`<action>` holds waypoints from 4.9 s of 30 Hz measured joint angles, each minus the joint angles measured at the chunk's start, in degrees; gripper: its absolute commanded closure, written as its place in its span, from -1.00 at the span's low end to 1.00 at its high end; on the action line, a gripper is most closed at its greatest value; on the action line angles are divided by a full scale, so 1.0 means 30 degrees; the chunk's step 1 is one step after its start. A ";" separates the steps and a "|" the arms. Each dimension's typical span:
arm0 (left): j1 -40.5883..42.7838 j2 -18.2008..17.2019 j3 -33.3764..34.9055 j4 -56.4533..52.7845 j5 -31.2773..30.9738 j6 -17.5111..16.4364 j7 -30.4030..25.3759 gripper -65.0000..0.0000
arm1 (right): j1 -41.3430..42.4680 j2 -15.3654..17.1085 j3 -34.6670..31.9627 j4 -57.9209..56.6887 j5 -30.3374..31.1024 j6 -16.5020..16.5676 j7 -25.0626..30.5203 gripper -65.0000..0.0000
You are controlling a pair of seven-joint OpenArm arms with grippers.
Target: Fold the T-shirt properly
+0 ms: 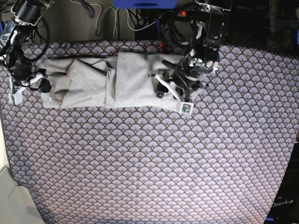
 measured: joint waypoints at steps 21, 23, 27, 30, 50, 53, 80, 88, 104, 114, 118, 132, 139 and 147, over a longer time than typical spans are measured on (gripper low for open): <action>-0.0350 0.0022 -0.0109 0.2353 0.0000 0.0066 0.0131 -0.02 | 0.0044 -0.0328 -0.1617 0.1311 -0.0444 -0.0066 -0.1370 1.00; -0.0357 0.0109 -0.0109 0.2936 0.0000 0.0051 0.0058 -0.02 | -0.0255 -0.0641 -0.1741 0.2761 -0.0801 -0.0044 -0.2302 1.00; -0.0313 0.0321 -0.0342 0.4051 -0.0073 0.0044 0.0124 -0.02 | -0.0444 -0.1056 -0.1676 0.5690 -0.0714 -0.0044 -0.3286 1.00; -0.0357 0.0350 -0.1712 0.4036 -0.0066 -0.0066 0.0138 -0.02 | -0.0430 -0.1413 -0.1654 0.7504 -0.0772 -0.0022 -0.4539 1.00; 0.0379 -0.1290 -1.0520 0.3781 -0.0044 -0.0036 0.0197 -0.02 | -0.0393 -0.6739 -0.5523 1.2225 0.1217 0.0000 -0.8415 1.00; 0.0597 -0.1610 -1.0848 0.3789 -0.0029 -0.0080 0.0226 -0.02 | 0.0022 -0.7147 -0.6856 1.2218 0.1290 0.0007 -0.8444 1.00; 0.1596 -0.2193 -1.2393 0.3869 -0.0073 -0.0095 0.0189 -0.02 | 0.1158 -0.7359 -1.5992 0.6688 0.1217 -0.1209 -0.2492 1.00; 0.1705 -0.2222 -1.2393 0.3876 -0.0066 -0.0153 0.0197 -0.02 | 0.2229 -0.7322 -1.6575 0.4874 0.1217 -0.1217 -0.2091 1.00; 0.1843 -0.2251 -1.2356 0.3869 -0.1814 -0.0153 0.0175 -0.02 | 0.2193 -0.7308 -1.8564 0.4401 0.1217 -0.1217 -0.2084 0.20; 0.2426 -0.2302 -1.2429 0.3869 -0.1851 -0.0102 0.0095 -0.02 | 0.3410 -0.7300 -1.8571 0.3781 0.1173 -0.1217 -0.1523 0.11; 0.2681 -0.3002 -1.2444 0.3716 -0.1821 -0.0102 0.0444 -0.02 | 0.4182 -0.6076 -1.8615 0.4838 0.1421 -0.1902 -0.1319 0.11; 0.2987 -0.3592 -1.4753 0.3723 -0.2069 -0.0240 0.0204 -0.02 | 0.6645 -0.3876 -2.0975 0.1967 0.1384 -0.2783 -0.1348 0.11; 0.3366 -0.3599 -1.5103 0.3723 -0.2069 -0.0240 0.0168 -0.02 | 0.7490 -0.3854 -2.2119 0.0889 0.1370 -0.2783 -0.1202 0.11; 0.3453 -0.3592 -1.5103 0.3723 -0.2004 -0.0175 0.0204 -0.02 | 0.7410 -0.3650 -2.2141 0.0852 0.0670 -0.2783 -0.1180 0.11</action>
